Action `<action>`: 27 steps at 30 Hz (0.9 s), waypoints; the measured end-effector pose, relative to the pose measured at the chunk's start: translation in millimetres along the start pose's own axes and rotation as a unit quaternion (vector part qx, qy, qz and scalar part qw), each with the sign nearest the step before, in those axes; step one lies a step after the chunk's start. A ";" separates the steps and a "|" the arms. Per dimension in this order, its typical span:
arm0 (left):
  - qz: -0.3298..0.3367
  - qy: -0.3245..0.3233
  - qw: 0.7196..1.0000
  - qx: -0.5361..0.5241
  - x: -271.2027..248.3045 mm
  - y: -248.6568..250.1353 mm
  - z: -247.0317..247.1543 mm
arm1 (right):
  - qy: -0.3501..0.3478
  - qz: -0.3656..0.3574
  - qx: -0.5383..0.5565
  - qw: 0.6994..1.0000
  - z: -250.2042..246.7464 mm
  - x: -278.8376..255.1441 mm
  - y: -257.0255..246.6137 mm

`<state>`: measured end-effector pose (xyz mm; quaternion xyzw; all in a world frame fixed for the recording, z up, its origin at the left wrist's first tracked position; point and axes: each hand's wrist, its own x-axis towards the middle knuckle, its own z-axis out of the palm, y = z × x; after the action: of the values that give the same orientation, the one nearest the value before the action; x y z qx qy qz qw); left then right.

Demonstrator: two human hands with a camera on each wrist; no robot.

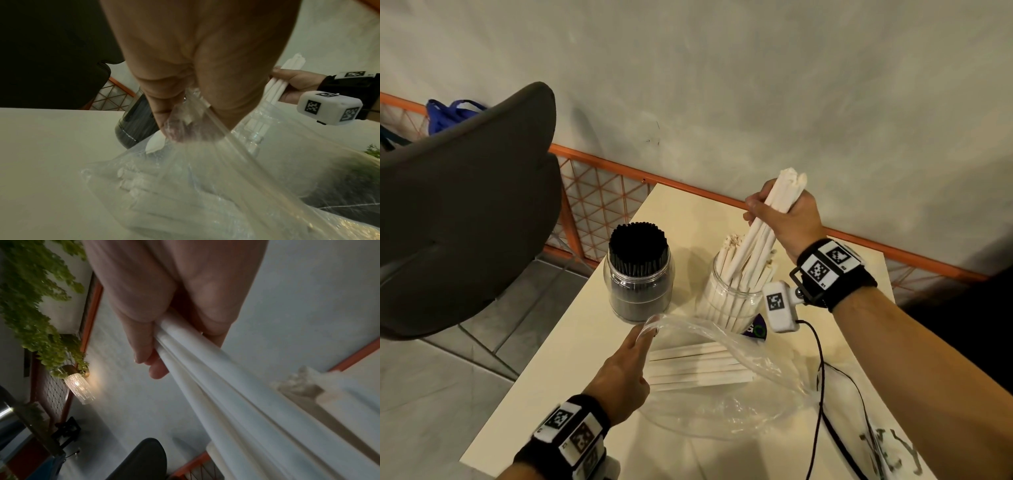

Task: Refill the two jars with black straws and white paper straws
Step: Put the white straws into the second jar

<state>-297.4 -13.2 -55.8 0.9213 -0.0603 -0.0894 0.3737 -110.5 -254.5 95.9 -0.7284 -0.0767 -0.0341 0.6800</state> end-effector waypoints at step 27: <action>-0.009 -0.008 1.000 -0.018 0.9 1.8 1.2 | -0.115 -0.161 -0.390 0.899 9.4 -16.3 64.6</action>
<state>-296.9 -15.4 -55.5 0.9141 -0.0530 -0.1010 0.3890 -116.9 -250.3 29.0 -0.9119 -0.2511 -0.0867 0.3128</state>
